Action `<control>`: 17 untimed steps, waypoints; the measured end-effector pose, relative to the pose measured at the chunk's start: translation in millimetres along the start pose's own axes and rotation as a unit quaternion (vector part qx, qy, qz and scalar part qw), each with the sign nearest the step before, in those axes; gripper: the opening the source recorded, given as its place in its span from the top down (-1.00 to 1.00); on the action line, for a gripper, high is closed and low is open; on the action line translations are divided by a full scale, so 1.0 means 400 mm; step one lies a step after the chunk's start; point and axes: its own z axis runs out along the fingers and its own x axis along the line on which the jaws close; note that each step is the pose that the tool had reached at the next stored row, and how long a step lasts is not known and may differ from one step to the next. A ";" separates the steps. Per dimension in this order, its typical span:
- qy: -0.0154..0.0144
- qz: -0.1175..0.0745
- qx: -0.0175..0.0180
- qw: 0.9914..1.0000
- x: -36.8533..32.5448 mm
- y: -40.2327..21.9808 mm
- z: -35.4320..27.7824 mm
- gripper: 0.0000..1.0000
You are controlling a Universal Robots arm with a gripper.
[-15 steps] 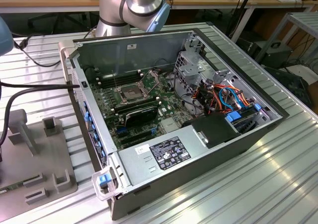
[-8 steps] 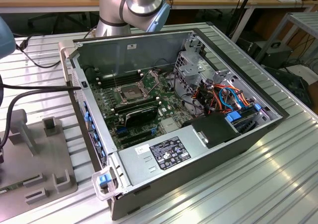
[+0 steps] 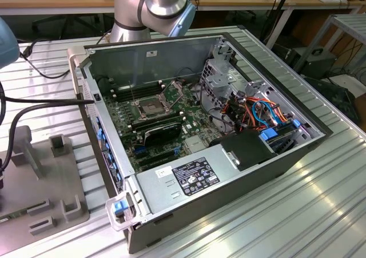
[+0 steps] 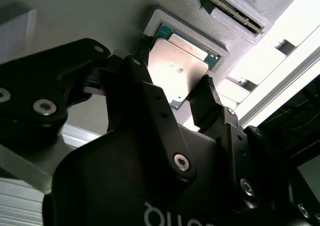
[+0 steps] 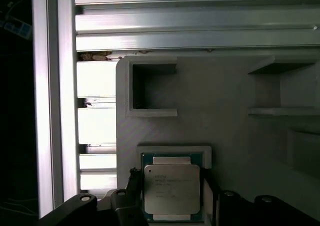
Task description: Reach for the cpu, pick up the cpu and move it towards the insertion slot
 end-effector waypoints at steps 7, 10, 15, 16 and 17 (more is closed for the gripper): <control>0.000 0.000 0.000 1.000 0.000 0.000 0.000 -0.11; 0.000 0.000 0.000 1.000 0.000 0.000 -0.001 -0.09; 0.000 0.000 0.000 1.000 0.000 0.000 -0.004 -0.09; 0.000 0.000 0.000 1.000 0.000 0.000 -0.005 -0.09; 0.000 0.000 0.000 1.000 0.000 0.000 -0.006 -0.09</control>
